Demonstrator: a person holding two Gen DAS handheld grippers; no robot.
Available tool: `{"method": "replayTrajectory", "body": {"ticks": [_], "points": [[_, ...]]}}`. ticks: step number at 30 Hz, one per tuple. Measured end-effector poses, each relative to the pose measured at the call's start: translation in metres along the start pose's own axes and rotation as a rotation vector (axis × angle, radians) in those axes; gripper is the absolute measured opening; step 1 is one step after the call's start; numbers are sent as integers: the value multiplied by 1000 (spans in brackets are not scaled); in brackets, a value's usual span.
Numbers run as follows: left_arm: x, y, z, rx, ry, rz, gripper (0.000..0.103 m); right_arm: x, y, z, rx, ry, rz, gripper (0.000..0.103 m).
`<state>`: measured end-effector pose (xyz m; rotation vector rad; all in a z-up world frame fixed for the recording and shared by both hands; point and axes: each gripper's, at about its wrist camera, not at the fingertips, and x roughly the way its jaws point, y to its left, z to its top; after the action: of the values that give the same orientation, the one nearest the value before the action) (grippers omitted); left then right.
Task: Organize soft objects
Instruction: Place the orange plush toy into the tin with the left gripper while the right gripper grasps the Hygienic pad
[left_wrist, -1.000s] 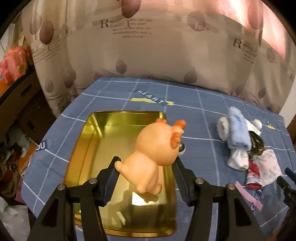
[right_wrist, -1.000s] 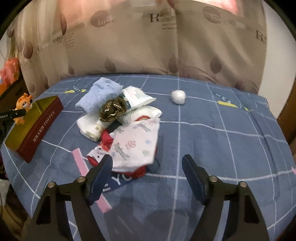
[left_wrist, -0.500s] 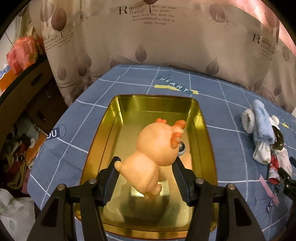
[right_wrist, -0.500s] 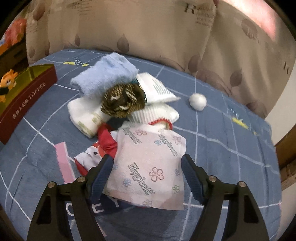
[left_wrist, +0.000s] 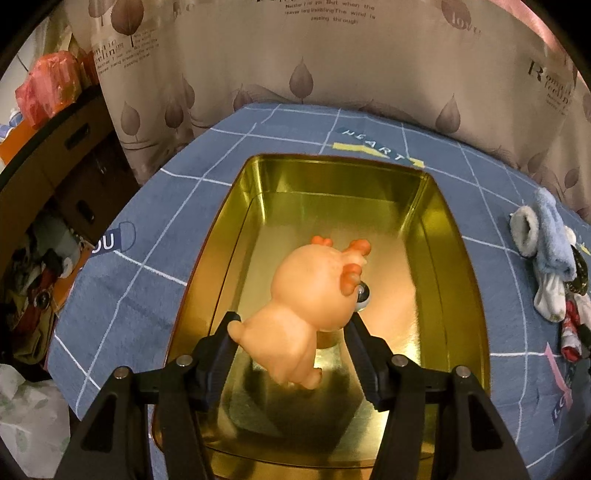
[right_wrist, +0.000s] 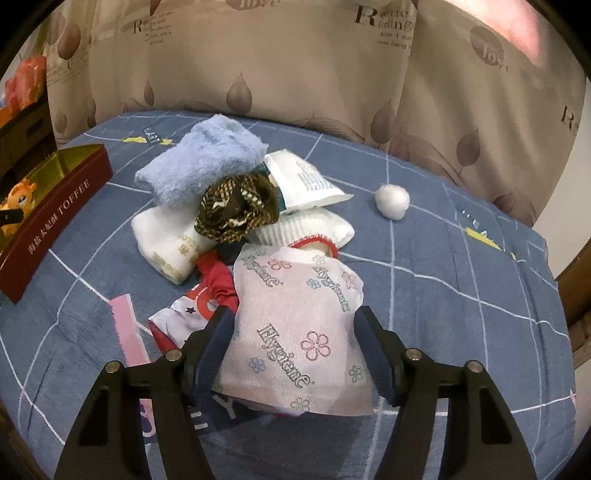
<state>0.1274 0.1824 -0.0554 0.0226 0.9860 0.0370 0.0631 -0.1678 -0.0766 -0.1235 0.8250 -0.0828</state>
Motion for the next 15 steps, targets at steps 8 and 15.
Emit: {"method": "replayTrajectory", "body": {"ticks": [8, 15], "points": [[1, -3, -2, 25, -10, 11, 61, -7, -6, -3, 38, -18, 66, 38], [1, -4, -2, 20, -11, 14, 62, -13, -13, -6, 74, -22, 94, 25]]}}
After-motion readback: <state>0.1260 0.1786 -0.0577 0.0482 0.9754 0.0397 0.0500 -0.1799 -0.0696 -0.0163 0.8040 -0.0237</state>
